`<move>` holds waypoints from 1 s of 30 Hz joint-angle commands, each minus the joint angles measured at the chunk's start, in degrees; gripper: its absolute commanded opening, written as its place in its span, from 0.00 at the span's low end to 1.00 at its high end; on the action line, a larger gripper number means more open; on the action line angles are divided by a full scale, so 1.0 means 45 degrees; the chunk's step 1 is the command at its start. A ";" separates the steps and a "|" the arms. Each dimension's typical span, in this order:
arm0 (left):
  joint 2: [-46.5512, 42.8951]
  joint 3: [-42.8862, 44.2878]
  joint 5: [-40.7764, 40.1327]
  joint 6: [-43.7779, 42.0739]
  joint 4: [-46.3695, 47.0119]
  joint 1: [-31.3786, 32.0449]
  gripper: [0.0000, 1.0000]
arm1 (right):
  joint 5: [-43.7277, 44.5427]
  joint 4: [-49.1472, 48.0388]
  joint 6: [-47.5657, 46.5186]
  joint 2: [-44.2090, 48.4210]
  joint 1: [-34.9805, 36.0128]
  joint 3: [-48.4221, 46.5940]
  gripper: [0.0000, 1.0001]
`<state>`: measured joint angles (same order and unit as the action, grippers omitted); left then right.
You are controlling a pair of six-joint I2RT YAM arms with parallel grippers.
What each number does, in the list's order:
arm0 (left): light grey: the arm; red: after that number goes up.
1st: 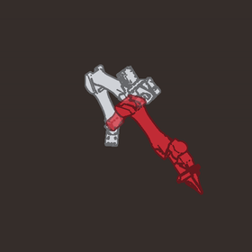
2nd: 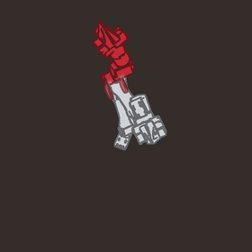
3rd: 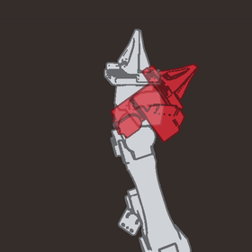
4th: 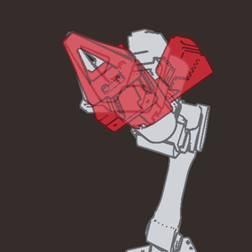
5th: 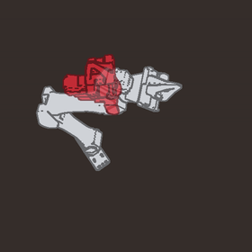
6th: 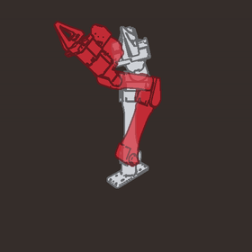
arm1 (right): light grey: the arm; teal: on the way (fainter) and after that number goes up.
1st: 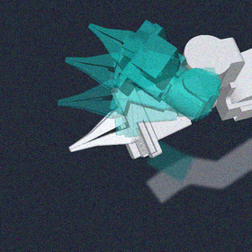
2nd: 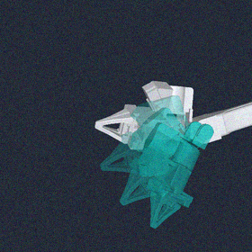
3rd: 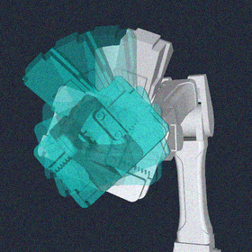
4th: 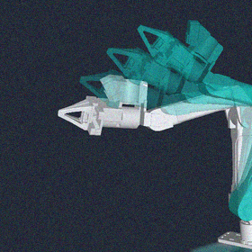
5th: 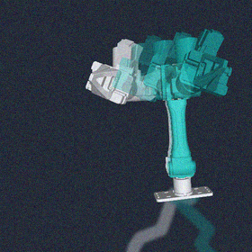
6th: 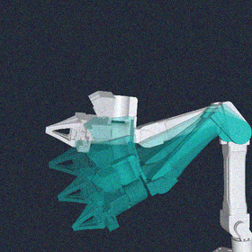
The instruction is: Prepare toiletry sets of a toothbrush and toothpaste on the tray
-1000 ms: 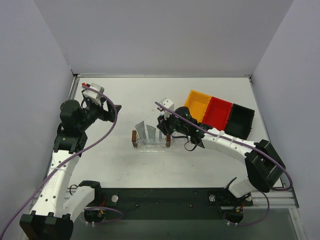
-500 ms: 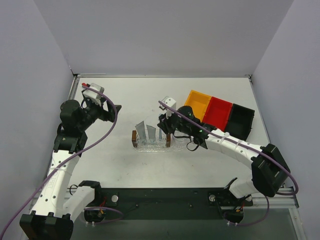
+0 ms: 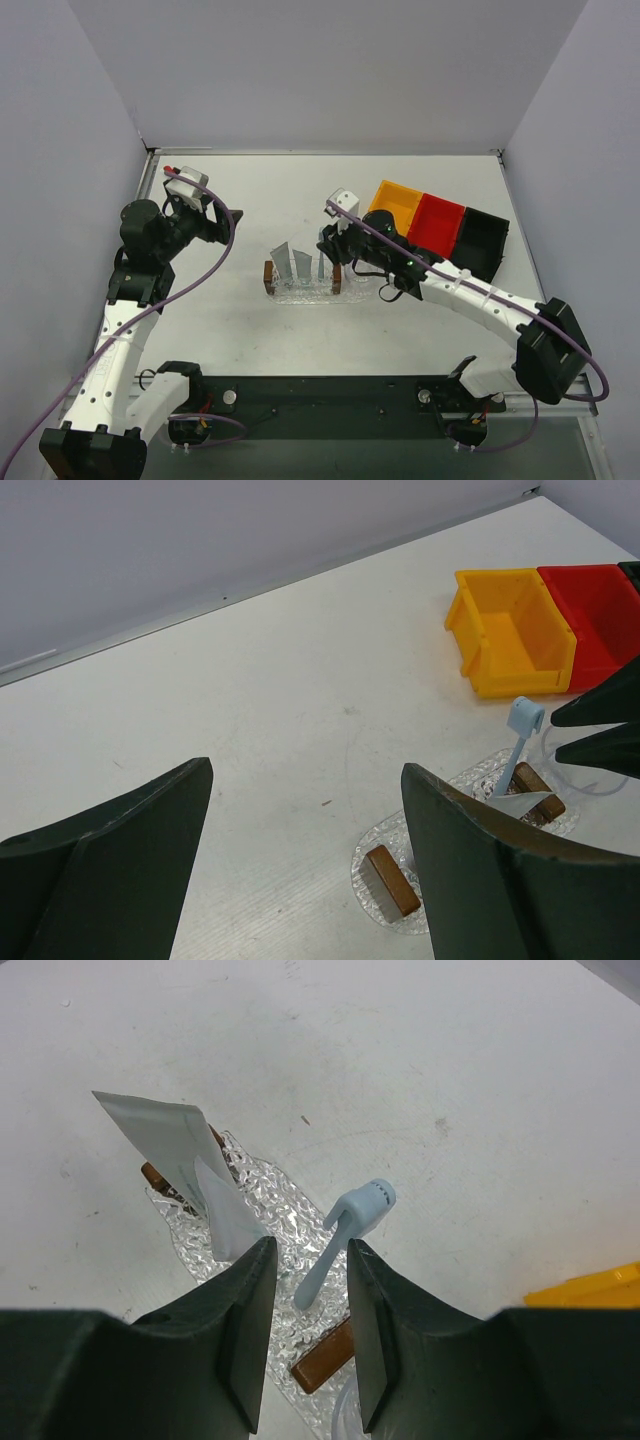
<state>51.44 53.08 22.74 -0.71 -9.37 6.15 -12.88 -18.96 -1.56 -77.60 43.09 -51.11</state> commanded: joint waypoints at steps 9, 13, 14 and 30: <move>-0.0103 0.0138 0.0083 -0.0135 0.0382 -0.0098 0.87 | -0.0105 0.0033 -0.0082 0.1053 -0.0279 -0.0770 0.30; -0.0103 0.0138 0.0083 -0.0154 0.0382 -0.0098 0.87 | -0.0028 0.0287 -0.0180 0.1268 -0.0357 -0.1004 0.30; -0.0084 0.0119 0.0083 -0.0155 0.0401 -0.0098 0.87 | 0.0031 0.0365 -0.0219 0.1365 -0.0357 -0.1063 0.30; -0.0298 -0.0057 -0.0054 0.0001 0.0675 -0.0098 0.87 | 0.1866 0.2904 -0.1567 0.3045 -0.0825 -0.2567 0.39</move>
<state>51.40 53.06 22.70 -0.71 -9.32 6.15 -8.38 -7.81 -7.05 -66.98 40.40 -60.03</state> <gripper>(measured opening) 0.870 0.385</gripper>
